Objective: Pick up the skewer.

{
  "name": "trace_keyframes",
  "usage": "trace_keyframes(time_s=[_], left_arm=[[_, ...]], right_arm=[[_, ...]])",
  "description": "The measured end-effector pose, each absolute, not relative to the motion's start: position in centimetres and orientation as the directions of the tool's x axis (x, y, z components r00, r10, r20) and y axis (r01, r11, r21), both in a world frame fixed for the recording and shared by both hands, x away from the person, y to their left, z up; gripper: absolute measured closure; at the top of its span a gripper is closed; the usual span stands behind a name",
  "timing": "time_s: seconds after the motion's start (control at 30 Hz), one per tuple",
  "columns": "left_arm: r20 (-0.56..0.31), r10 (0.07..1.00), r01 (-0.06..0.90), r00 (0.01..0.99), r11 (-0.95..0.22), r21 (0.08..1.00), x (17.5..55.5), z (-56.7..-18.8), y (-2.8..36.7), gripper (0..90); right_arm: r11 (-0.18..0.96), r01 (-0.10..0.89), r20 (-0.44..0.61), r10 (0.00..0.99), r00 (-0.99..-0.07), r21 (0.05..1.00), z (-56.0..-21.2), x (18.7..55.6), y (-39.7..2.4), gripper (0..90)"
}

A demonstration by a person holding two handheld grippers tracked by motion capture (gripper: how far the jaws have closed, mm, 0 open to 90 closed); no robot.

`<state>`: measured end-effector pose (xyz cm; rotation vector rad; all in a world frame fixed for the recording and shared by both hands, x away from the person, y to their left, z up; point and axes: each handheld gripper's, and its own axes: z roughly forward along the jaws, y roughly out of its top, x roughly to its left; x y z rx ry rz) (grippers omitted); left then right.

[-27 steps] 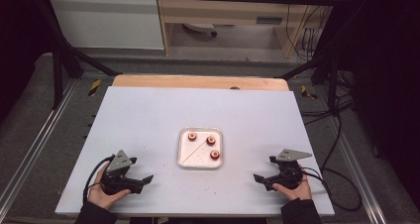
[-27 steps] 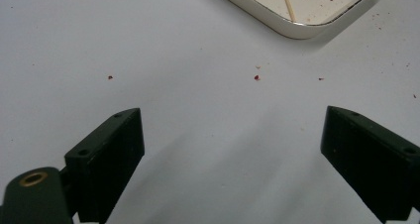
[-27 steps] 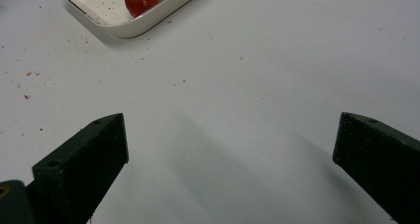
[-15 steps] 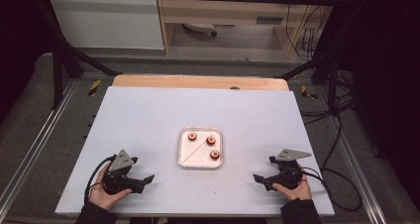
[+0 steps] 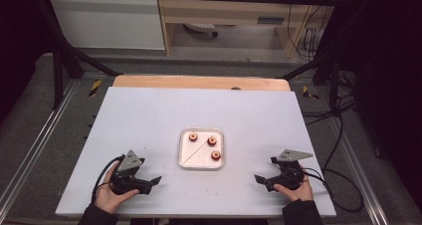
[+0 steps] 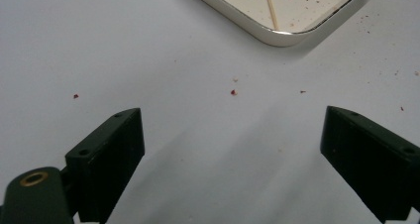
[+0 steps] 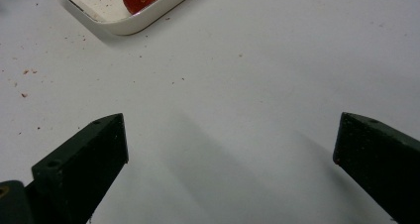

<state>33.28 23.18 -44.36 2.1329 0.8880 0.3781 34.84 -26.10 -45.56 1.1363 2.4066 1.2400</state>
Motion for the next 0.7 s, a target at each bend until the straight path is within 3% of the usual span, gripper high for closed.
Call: trace_keyframes(time_s=[0.7], left_arm=[[-0.001,0.689,0.463,0.725,-0.486,0.742,34.5,-42.7,19.8,10.0]], right_arm=[[0.361,0.54,0.148,0.713,-0.686,0.76,-45.6,34.9,-26.1,1.1]])
